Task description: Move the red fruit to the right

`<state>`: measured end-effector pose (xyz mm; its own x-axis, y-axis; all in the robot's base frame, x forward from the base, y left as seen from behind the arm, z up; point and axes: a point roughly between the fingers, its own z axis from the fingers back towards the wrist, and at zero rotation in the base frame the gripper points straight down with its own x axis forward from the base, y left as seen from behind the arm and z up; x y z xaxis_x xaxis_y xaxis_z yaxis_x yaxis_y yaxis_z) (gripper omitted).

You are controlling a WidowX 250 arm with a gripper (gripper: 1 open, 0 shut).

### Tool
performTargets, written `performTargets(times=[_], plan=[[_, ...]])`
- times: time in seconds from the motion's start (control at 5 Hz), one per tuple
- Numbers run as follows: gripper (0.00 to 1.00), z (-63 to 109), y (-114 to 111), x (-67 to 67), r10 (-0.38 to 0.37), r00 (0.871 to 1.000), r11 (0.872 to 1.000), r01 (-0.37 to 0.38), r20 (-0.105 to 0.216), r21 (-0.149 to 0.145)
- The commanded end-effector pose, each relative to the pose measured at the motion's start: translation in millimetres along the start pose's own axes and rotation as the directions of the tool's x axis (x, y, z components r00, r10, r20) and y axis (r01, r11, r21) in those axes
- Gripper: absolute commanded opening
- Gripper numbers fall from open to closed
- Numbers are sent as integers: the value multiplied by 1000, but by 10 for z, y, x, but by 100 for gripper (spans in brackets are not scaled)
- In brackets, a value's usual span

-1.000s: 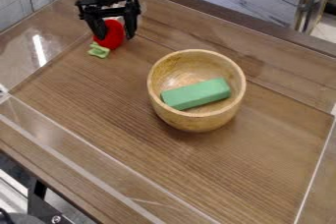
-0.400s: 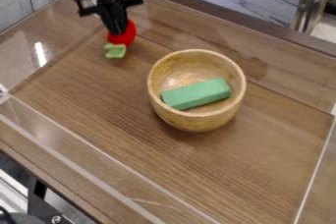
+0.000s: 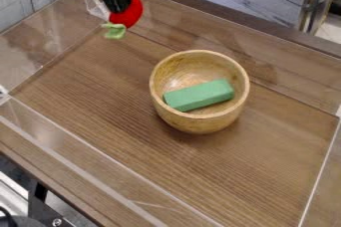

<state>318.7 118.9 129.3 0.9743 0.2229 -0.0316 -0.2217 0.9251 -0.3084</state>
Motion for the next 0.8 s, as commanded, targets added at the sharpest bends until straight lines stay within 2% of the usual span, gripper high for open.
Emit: performTargets(times=[0.0, 0.2, 0.4, 0.6], plan=[[0, 133, -431, -234, -232, 973, 973, 232, -12, 10], [0, -13, -731, -387, -379, 922, 925, 380, -76, -6], [0, -109, -989, -589, -495, 859, 868, 495, -131, -34], [0, -151, -1164, -806, -603, 778, 796, 603, -180, -59]])
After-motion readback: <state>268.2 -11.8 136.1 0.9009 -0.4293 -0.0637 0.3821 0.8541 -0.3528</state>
